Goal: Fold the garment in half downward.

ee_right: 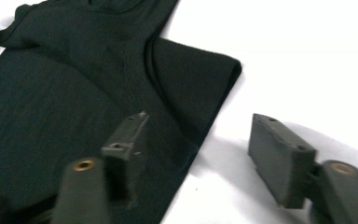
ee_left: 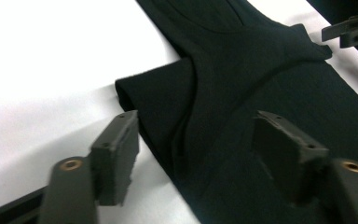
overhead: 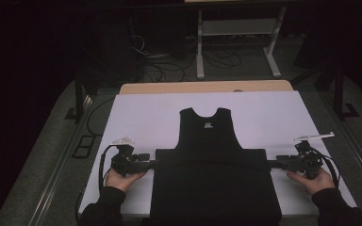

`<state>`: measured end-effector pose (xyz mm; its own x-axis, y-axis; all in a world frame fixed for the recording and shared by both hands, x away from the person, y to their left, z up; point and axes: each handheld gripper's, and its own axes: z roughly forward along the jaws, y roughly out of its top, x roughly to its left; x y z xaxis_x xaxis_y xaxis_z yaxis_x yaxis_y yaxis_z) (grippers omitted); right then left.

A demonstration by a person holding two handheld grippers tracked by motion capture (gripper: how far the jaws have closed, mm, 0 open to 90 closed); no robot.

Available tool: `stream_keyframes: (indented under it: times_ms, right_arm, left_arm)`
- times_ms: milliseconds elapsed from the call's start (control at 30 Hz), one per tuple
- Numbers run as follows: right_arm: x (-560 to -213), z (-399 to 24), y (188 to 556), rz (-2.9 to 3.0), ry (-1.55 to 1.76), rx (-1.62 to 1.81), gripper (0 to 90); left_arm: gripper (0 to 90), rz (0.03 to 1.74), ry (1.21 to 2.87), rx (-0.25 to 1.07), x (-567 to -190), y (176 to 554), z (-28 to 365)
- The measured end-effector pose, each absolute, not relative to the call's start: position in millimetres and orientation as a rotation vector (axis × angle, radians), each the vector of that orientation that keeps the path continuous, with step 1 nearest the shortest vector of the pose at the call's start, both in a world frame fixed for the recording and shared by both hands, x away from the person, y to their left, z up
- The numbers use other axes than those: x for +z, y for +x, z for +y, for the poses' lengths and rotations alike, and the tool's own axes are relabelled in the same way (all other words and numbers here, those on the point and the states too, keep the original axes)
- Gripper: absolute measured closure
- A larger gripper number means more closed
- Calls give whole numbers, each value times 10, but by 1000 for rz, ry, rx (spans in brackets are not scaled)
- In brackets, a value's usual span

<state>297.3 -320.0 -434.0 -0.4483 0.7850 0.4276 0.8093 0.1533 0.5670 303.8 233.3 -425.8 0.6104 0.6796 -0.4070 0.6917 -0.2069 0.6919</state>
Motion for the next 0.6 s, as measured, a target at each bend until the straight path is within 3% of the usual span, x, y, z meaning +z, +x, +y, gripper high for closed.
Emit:
stream_keyframes:
  times_ms: [267, 333, 600]
  right_arm:
    - [-4270, -3162, 2984, -2421, -1634, -1225, 13]
    - [-4252, -3141, 2990, -2447, -1635, -1225, 0]
    - [-4165, -3123, 3032, -2465, -1640, -1285, 0]
  left_arm:
    - [43, 1073, 1954, -15, -4234, 3064, 2291]
    - [0, 1086, 1955, -23, -4240, 3080, 2281]
    - [0, 1058, 1955, -5, -4188, 3124, 2269]
